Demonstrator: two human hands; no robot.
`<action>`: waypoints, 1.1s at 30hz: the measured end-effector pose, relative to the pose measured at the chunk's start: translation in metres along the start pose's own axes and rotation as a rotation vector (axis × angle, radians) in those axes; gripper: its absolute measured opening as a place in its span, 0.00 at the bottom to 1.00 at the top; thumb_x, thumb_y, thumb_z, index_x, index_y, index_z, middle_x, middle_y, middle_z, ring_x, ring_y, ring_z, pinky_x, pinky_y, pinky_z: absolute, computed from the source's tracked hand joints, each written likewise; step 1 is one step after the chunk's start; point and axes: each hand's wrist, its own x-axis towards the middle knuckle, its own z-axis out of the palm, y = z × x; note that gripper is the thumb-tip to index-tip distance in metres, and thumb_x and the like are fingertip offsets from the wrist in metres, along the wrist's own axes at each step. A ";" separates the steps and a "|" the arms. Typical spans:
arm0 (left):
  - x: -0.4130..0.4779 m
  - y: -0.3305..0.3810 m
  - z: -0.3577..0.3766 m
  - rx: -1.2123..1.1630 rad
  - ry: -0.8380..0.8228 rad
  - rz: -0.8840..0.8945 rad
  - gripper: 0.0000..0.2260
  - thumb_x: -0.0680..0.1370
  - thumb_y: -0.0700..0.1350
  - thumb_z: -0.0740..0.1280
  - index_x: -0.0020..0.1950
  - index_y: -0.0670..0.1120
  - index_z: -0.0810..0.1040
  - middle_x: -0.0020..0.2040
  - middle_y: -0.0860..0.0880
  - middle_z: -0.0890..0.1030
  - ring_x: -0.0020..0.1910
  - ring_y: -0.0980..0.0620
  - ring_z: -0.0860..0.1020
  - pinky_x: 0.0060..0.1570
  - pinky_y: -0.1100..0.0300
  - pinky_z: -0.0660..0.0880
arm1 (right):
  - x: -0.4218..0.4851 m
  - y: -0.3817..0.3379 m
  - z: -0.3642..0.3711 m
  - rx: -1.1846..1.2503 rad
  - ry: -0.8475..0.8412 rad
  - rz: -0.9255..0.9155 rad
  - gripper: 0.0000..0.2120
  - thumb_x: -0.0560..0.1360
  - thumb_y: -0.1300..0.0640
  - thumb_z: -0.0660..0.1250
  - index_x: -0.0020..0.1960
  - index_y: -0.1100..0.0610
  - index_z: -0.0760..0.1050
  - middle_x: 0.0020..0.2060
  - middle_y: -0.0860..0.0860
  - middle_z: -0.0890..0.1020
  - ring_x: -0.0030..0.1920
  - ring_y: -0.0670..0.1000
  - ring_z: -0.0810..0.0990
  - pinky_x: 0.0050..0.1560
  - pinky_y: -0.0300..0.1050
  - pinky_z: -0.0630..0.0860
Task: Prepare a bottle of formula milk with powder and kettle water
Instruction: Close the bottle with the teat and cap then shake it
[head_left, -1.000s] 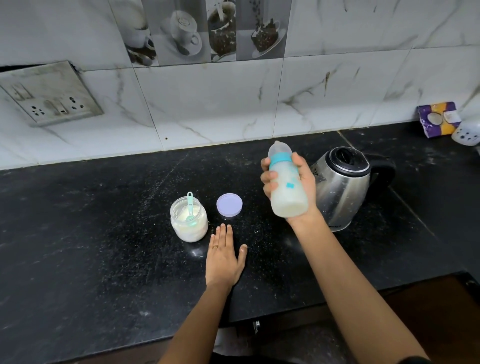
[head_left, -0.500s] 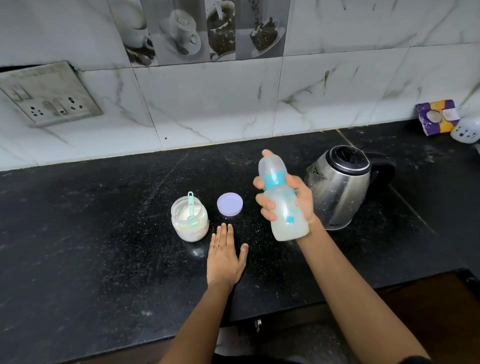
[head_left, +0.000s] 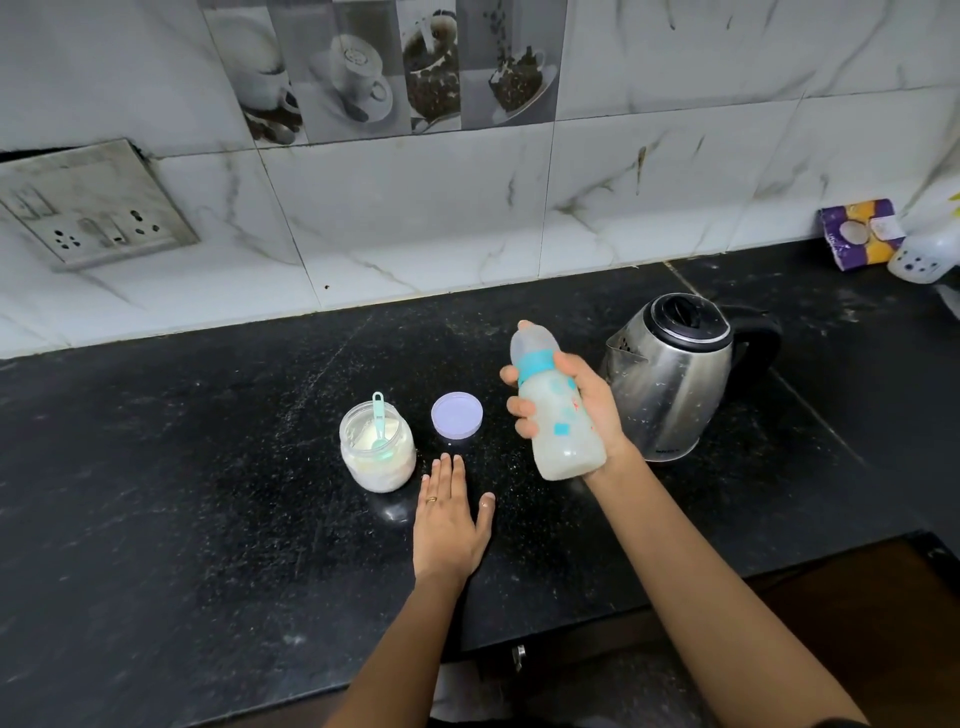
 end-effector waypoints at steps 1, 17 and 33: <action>0.000 0.000 0.000 -0.004 0.007 0.003 0.30 0.81 0.58 0.51 0.78 0.44 0.50 0.78 0.45 0.52 0.77 0.51 0.47 0.74 0.59 0.39 | 0.000 0.000 0.002 -0.003 0.001 -0.019 0.23 0.66 0.54 0.71 0.60 0.54 0.73 0.43 0.55 0.76 0.30 0.51 0.75 0.28 0.42 0.75; 0.002 0.001 0.000 0.025 -0.017 0.000 0.30 0.81 0.58 0.50 0.78 0.43 0.50 0.78 0.45 0.51 0.77 0.50 0.47 0.75 0.58 0.40 | 0.004 -0.008 0.005 0.012 -0.019 -0.062 0.22 0.63 0.55 0.74 0.57 0.55 0.75 0.41 0.55 0.77 0.30 0.51 0.75 0.28 0.41 0.75; 0.001 0.003 0.000 0.047 -0.029 -0.015 0.38 0.73 0.63 0.38 0.78 0.43 0.50 0.78 0.45 0.52 0.77 0.51 0.47 0.73 0.59 0.38 | 0.003 -0.004 0.001 -0.045 0.115 -0.138 0.28 0.61 0.53 0.75 0.56 0.60 0.69 0.40 0.54 0.77 0.29 0.51 0.75 0.29 0.42 0.74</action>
